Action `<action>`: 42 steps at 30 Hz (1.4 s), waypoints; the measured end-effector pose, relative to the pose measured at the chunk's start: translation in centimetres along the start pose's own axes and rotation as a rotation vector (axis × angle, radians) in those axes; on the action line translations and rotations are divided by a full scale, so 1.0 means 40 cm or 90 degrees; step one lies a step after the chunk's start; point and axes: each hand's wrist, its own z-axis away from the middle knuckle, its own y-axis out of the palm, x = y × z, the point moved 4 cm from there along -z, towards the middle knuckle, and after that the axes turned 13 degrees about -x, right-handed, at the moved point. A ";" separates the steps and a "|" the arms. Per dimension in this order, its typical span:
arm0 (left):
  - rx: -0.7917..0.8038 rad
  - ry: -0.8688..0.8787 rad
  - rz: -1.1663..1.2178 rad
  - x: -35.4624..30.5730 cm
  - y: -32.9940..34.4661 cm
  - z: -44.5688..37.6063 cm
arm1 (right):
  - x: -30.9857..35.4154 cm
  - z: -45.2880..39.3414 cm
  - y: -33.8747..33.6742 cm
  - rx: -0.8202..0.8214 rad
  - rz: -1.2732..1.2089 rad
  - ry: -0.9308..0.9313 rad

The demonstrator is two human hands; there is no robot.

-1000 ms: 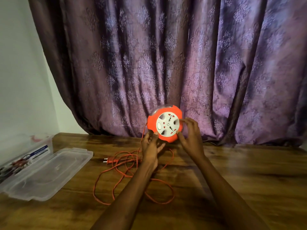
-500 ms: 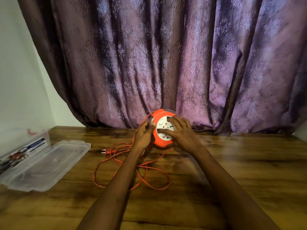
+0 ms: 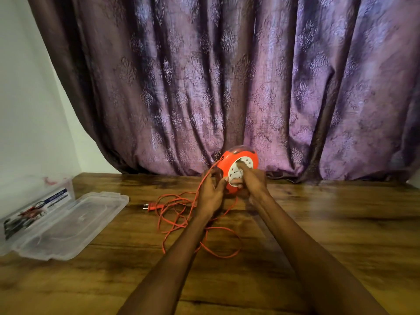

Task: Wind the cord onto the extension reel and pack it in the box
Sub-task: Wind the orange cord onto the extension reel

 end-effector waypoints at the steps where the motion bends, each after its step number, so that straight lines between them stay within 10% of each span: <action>1: 0.004 0.002 -0.001 0.006 0.001 0.004 | -0.010 0.002 0.005 0.028 -0.067 0.082; 5: -0.049 -0.061 0.063 0.020 -0.015 -0.003 | -0.019 -0.002 0.003 0.072 -0.042 0.023; 11: -0.097 -0.180 0.172 0.038 -0.070 -0.054 | 0.040 0.019 -0.018 0.010 0.411 -0.845; 15: -0.064 -0.184 0.116 0.044 -0.089 -0.074 | 0.031 0.052 0.003 0.110 0.518 -1.064; 24: -0.026 -0.048 0.059 0.015 -0.051 -0.039 | -0.003 0.026 0.002 -0.085 0.671 -0.964; 33: 0.007 0.053 -0.021 0.022 -0.003 0.022 | -0.038 0.001 0.005 0.035 -0.047 0.091; 37: -0.036 0.029 0.016 0.026 -0.026 0.001 | -0.029 -0.002 -0.007 0.040 0.059 -0.037; 42: -0.118 -0.135 0.128 0.036 -0.079 -0.056 | 0.022 0.014 -0.017 0.040 0.392 -0.745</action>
